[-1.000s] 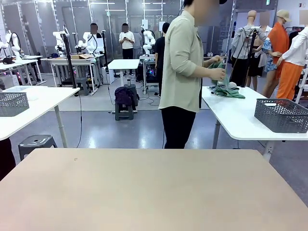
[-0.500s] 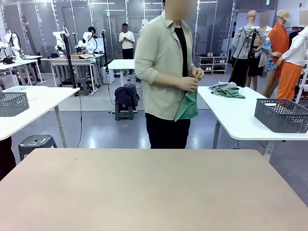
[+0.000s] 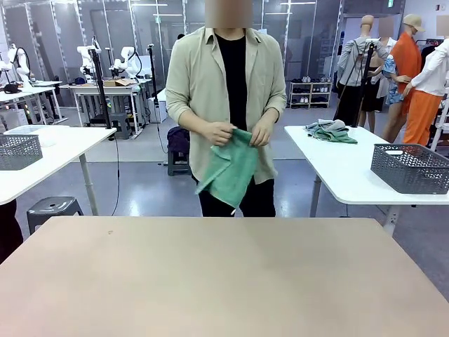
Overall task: Fold the towels and place them in the basket.
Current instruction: When a person lays out a Towel with hook on the table, fold it in half twice.
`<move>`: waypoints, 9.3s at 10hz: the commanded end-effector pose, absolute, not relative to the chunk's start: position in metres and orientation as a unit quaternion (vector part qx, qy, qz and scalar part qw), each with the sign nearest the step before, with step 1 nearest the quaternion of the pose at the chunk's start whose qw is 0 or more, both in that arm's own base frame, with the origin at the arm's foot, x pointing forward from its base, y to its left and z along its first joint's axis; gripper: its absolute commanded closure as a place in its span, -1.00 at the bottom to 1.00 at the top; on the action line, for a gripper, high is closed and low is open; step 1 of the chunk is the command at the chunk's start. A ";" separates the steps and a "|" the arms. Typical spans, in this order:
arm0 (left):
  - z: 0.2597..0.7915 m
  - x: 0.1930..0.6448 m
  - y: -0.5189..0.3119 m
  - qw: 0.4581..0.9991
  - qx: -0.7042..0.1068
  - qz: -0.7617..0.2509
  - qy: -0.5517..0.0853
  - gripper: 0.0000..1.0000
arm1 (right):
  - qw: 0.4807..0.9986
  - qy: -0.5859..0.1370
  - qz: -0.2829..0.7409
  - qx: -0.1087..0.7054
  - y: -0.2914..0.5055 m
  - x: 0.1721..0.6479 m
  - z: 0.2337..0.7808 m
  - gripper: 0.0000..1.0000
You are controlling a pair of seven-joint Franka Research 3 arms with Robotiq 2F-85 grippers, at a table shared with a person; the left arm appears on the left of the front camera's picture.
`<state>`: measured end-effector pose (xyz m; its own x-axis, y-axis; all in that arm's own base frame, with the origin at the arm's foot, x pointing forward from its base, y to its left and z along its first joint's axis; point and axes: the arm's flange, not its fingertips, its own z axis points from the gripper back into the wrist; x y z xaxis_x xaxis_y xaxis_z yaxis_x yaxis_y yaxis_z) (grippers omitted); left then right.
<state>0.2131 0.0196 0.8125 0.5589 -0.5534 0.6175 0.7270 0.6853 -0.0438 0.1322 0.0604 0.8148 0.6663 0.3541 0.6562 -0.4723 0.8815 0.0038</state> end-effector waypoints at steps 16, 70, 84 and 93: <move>0.812 0.213 0.017 0.868 -0.151 -0.372 -0.291 -1.00 | 0.907 -0.341 0.232 0.089 0.061 0.130 0.816 -1.00; 0.356 0.282 -0.309 0.676 0.055 -0.733 -0.049 -1.00 | 0.719 -0.031 0.694 0.008 0.243 0.297 0.354 -1.00; 0.340 0.305 -0.296 0.687 0.044 -0.723 -0.049 -1.00 | 0.729 -0.025 0.684 0.006 0.252 0.325 0.342 -1.00; 0.301 0.339 -0.292 0.699 0.041 -0.712 -0.059 -1.00 | 0.722 -0.014 0.692 -0.004 0.237 0.353 0.298 -1.00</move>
<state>0.3267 -0.2906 0.3049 -0.0112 -0.9996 0.0251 0.9938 -0.0083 0.1109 0.3417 0.2421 0.3098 0.0832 0.9962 0.0253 -0.9964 0.0836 -0.0157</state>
